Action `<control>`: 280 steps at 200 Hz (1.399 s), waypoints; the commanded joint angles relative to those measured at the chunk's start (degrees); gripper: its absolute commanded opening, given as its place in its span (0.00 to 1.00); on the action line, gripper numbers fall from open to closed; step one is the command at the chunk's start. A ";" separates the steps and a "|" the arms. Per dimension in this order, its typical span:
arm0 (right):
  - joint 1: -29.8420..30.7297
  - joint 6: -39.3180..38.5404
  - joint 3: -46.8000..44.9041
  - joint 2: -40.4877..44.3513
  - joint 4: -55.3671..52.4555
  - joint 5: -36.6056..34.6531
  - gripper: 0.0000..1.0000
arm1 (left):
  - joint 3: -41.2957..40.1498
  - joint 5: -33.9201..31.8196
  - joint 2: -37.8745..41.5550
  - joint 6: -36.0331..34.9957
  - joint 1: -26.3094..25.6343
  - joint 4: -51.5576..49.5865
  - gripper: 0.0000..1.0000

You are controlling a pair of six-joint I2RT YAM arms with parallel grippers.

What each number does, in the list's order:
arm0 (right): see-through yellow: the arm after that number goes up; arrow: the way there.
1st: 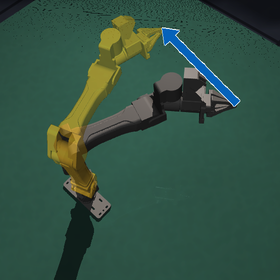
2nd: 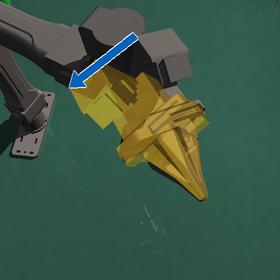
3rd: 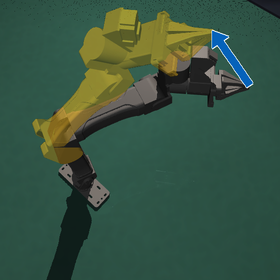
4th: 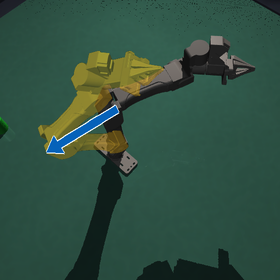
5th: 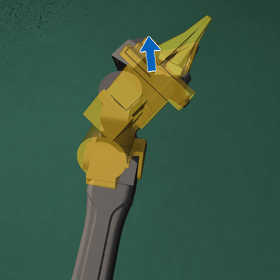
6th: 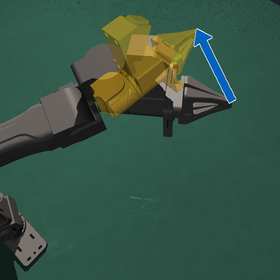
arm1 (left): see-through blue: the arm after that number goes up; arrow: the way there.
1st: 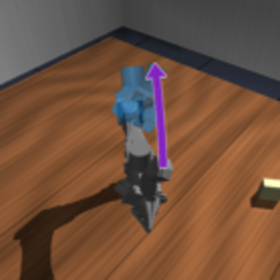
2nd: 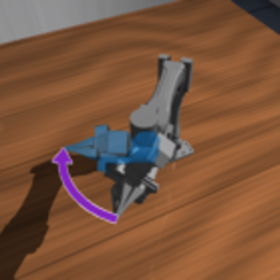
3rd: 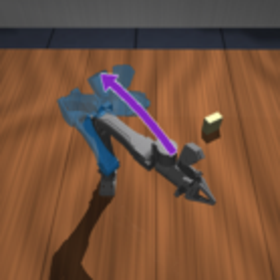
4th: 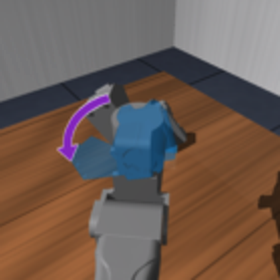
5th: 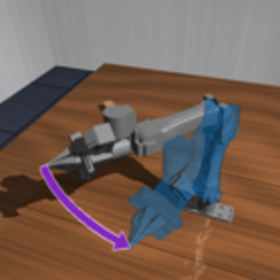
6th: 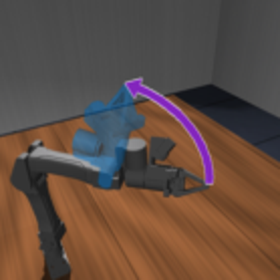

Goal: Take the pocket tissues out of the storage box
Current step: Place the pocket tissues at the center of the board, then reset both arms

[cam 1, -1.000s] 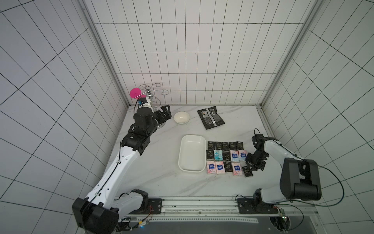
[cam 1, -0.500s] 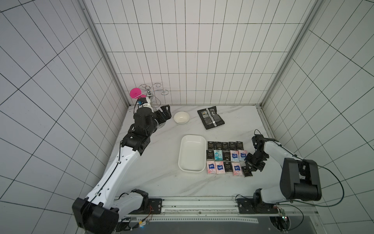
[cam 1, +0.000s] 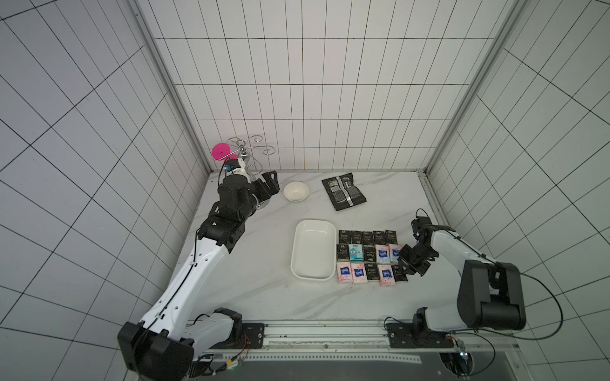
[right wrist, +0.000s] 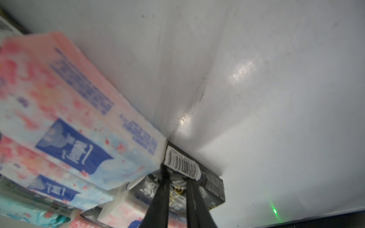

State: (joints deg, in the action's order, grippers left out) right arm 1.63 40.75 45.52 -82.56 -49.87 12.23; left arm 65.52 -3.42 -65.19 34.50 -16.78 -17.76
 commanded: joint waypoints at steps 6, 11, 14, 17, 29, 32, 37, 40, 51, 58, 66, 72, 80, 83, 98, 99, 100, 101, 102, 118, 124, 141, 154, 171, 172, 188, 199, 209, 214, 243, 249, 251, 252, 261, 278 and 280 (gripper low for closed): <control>0.47 0.86 -0.43 1.33 0.06 0.60 0.20 | -0.39 -0.76 1.29 -0.57 0.34 0.27 0.99; 0.45 0.77 -0.36 1.47 -0.12 0.60 0.20 | -0.40 -0.71 1.25 -0.58 0.34 0.27 0.99; 0.48 0.71 -0.34 1.57 -0.21 0.57 0.20 | -0.39 -0.71 1.22 -0.62 0.34 0.27 0.99; 0.48 0.65 -0.34 1.65 -0.29 0.60 0.20 | -0.31 -0.71 1.15 -0.58 0.34 0.27 0.99; 0.49 0.28 -0.09 2.26 -1.15 0.43 0.20 | -0.30 -0.71 1.14 -0.51 0.34 0.27 0.99; 0.48 0.21 -0.01 2.39 -1.36 0.35 0.20 | -0.30 -0.71 1.19 -0.49 0.34 0.27 0.99; 0.55 0.00 0.05 2.80 -1.73 0.34 0.20 | -0.30 -0.71 1.12 -0.49 0.34 0.27 0.99; 0.49 -0.12 0.16 3.08 -1.97 0.33 0.20 | -0.30 -0.71 1.06 -0.49 0.34 0.27 0.98; 0.53 -0.45 0.66 3.97 -3.29 0.09 0.20 | -0.30 -0.71 0.96 -0.40 0.34 0.36 0.98; 0.48 -0.69 1.11 4.74 -4.15 -0.14 0.20 | -0.28 -0.63 0.86 -0.32 0.34 0.36 0.99; 0.52 -0.89 1.79 5.56 -5.12 -0.25 0.20 | -0.25 -0.46 0.75 -0.22 0.34 0.44 0.98; 0.55 -1.07 2.45 6.12 -5.86 -0.42 0.20 | -0.13 -0.37 0.67 -0.14 0.34 0.44 0.98; 0.51 -1.33 3.57 6.81 -7.17 -0.83 0.20 | -0.13 -0.27 0.53 -0.12 0.34 0.44 0.99; 0.48 -1.44 4.01 7.08 -7.66 -0.95 0.20 | -0.05 -0.27 0.58 -0.11 0.34 0.44 0.98; 0.48 -2.11 6.60 8.37 -9.80 -1.80 0.20 | -0.04 -0.25 0.38 -0.31 0.34 0.44 0.98; 0.48 -2.18 6.82 8.38 -9.94 -1.87 0.20 | -0.04 -0.26 0.35 -0.31 0.34 0.44 0.98; 0.53 -2.26 7.06 8.47 -10.05 -1.91 0.20 | -0.04 -0.27 0.38 -0.35 0.34 0.44 0.98; 0.50 -2.39 7.27 8.51 -10.15 -1.97 0.20 | -0.04 -0.27 0.40 -0.38 0.30 0.44 0.99; 0.49 -2.46 7.51 8.58 -10.24 -2.05 0.20 | -0.04 -0.27 0.41 -0.39 0.32 0.44 0.98; 0.83 -4.29 11.76 9.17 -11.85 -4.32 0.21 | 0.05 -0.27 -0.05 -0.57 0.30 0.28 0.99; 1.05 -5.21 13.55 9.24 -12.26 -5.30 0.24 | 0.13 -0.27 -0.18 -0.70 0.25 0.12 0.99; 1.27 -8.44 17.49 10.28 -10.74 -6.58 0.38 | 0.53 -0.77 -1.09 -1.33 0.11 -0.70 0.99; 1.29 -11.41 19.56 10.94 -7.38 -7.69 0.48 | 1.16 -1.23 -2.07 -1.67 0.16 -1.51 0.98; 1.28 -15.79 22.21 10.62 -2.52 -9.86 0.66 | 2.09 -1.90 -3.33 -1.89 -0.14 -2.64 0.98; 1.27 -15.97 22.41 10.51 -2.25 -10.03 0.71 | 2.12 -2.01 -3.39 -1.89 -0.21 -2.68 0.99; 1.33 -17.68 25.27 9.07 0.78 -11.71 0.99 | 3.09 -3.22 -4.56 -2.22 -0.86 -3.82 0.99; 1.34 -16.32 25.31 9.33 3.47 -12.63 0.99 | 4.02 -4.34 -5.50 -2.98 -1.34 -4.99 0.99; 1.30 -14.85 23.33 10.92 8.20 -13.58 0.99 | 5.31 -5.84 -6.48 -3.90 -1.76 -6.57 0.99; 1.33 -14.54 21.98 12.02 11.10 -14.54 0.99 | 6.12 -6.42 -7.11 -4.15 -1.85 -7.50 0.98; 1.02 -22.98 12.66 16.14 25.46 -24.51 0.99 | 8.66 -6.68 -9.95 -4.05 -2.10 -9.15 0.98; 0.85 -25.35 10.47 16.48 28.22 -27.20 0.99 | 9.11 -6.68 -10.33 -4.37 -2.19 -9.67 0.99; 0.77 -26.00 9.83 16.54 29.18 -28.01 0.99 | 9.17 -6.71 -10.43 -4.41 -2.20 -9.77 0.98; 0.71 -26.17 9.67 16.55 29.64 -28.38 0.99 | 9.18 -6.78 -10.46 -4.57 -2.21 -9.85 0.98; 0.04 -29.64 6.38 16.53 34.06 -30.33 0.99 | 9.11 -8.20 -10.66 -5.06 -2.21 -10.10 0.99; -1.86 -33.03 1.25 15.24 43.06 -30.05 0.99 | 7.59 -11.88 -10.65 -5.90 -2.12 -8.78 0.99; -2.21 -32.63 0.83 15.06 43.73 -29.61 0.99 | 7.43 -12.29 -10.66 -6.04 -2.12 -8.54 0.99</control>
State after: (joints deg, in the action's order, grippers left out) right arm 1.58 15.70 53.25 -65.78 -21.71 -12.08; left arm 73.17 -10.63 -75.66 30.70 -18.72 -26.00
